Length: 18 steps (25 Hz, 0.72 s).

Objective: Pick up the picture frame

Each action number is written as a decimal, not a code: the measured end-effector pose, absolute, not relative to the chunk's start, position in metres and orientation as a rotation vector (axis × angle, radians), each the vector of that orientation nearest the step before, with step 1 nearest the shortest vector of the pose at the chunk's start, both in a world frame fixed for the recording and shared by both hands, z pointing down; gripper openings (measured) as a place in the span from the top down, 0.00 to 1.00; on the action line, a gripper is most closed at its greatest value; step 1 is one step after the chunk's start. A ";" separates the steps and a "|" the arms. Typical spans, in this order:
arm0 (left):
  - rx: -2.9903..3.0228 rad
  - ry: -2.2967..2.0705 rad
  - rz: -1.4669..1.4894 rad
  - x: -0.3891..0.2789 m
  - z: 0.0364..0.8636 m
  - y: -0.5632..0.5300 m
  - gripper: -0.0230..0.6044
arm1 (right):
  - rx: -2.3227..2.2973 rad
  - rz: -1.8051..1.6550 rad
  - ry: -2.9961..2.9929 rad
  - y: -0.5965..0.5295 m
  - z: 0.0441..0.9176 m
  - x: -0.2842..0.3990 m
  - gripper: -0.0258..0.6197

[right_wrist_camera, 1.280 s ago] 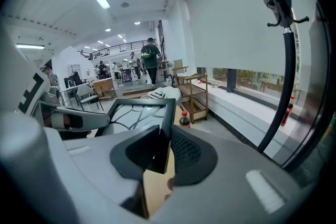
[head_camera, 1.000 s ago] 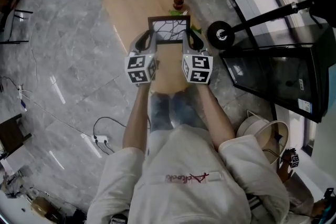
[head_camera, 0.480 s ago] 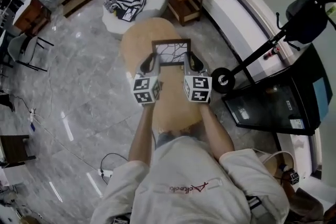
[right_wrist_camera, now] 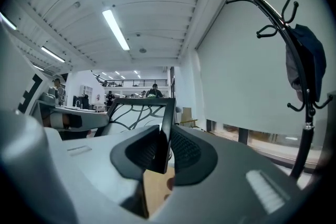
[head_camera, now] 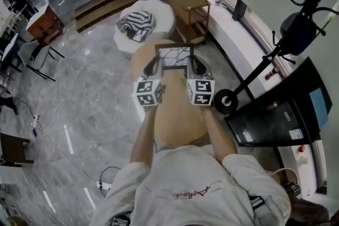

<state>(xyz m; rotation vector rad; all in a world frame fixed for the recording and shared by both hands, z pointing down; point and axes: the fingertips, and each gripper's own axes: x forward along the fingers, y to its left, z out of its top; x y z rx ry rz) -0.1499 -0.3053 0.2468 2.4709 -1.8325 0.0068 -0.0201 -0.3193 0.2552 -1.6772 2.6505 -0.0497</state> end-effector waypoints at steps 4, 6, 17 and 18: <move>2.474 -1.860 -0.021 -0.152 0.228 -0.297 0.85 | -1.652 -0.019 2.644 -0.313 0.238 -0.022 0.84; 2.474 -1.873 -0.025 -0.154 0.221 -0.291 0.85 | -1.639 -0.008 2.645 -0.308 0.231 -0.025 0.84; 2.475 -1.925 -0.055 -0.158 0.203 -0.276 0.85 | -1.598 0.044 2.647 -0.297 0.212 -0.028 0.84; 2.472 -1.928 -0.055 -0.158 0.203 -0.275 0.85 | -1.596 0.045 2.647 -0.296 0.212 -0.028 0.84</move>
